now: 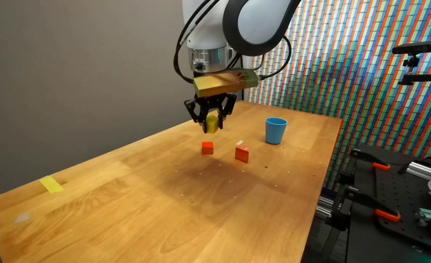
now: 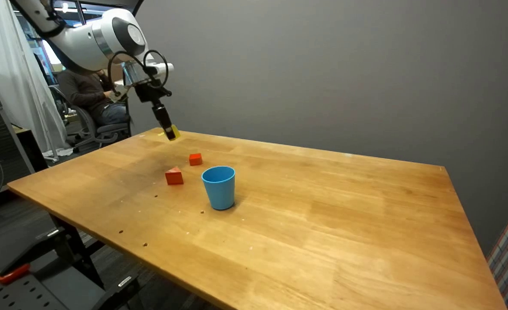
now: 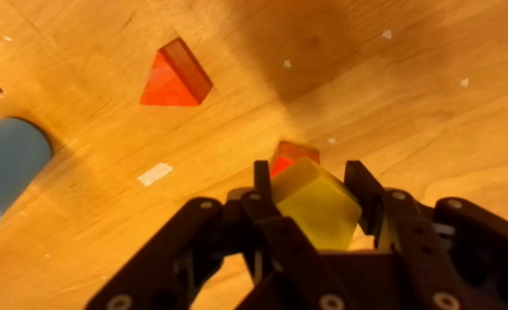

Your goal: Put the yellow block in the blue cup

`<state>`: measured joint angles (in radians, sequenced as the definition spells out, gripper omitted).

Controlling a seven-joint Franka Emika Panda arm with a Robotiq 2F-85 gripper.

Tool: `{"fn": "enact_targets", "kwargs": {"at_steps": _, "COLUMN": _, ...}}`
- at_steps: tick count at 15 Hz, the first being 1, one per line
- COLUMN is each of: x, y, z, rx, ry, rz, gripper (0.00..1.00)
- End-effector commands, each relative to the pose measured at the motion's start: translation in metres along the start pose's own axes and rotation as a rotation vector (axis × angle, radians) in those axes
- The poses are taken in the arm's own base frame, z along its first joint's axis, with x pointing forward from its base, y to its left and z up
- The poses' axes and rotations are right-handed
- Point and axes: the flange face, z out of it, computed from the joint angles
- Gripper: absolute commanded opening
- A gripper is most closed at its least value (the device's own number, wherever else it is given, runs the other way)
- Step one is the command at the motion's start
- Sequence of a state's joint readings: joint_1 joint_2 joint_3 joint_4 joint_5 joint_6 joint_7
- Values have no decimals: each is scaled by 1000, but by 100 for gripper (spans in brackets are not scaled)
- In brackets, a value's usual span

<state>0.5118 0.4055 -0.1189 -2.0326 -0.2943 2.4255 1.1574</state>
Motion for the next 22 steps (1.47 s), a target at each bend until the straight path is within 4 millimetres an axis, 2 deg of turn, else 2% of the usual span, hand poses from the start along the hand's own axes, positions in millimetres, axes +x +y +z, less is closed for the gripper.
{"fn": "enact_targets", "kwargs": {"at_steps": 1, "x": 4, "y": 66, "z": -28, "rx": 42, "ry": -9, "rz": 181, "gripper": 23}}
{"fn": "enact_targets", "kwargs": {"at_steps": 4, "x": 10, "y": 119, "z": -27, "rx": 69, "ry": -29, "rz": 327, "gripper": 23}}
{"fn": "enact_targets", "kwargs": {"at_steps": 7, "x": 19, "y": 168, "z": -15, "rx": 85, "ry": -42, "rz": 458, "gripper": 22}}
{"fn": "enact_targets", "kwargs": {"at_steps": 11, "x": 31, "y": 220, "z": 1, "rx": 65, "ry": -31, "rz": 597, "gripper": 23}}
{"fn": "enact_targets", "kwargs": {"at_steps": 14, "x": 40, "y": 244, "z": 9, "rx": 43, "ry": -31, "rz": 672, "gripper": 22}}
{"fn": "enact_targets", "kwargs": {"at_steps": 18, "x": 50, "y": 256, "z": 17, "rx": 26, "ry": -45, "rz": 717, "gripper": 23}}
{"fn": "enact_targets", "kwargs": {"at_steps": 19, "x": 51, "y": 256, "z": 16, "rx": 40, "ry": -40, "rz": 716, "gripper": 72}}
{"fn": "enact_targets", "kwargs": {"at_steps": 20, "x": 50, "y": 256, "z": 15, "rx": 46, "ry": -36, "rz": 704, "gripper": 72}}
{"fn": "enact_targets", "kwargs": {"at_steps": 22, "x": 50, "y": 254, "z": 14, "rx": 54, "ry": -34, "rz": 703, "gripper": 86}}
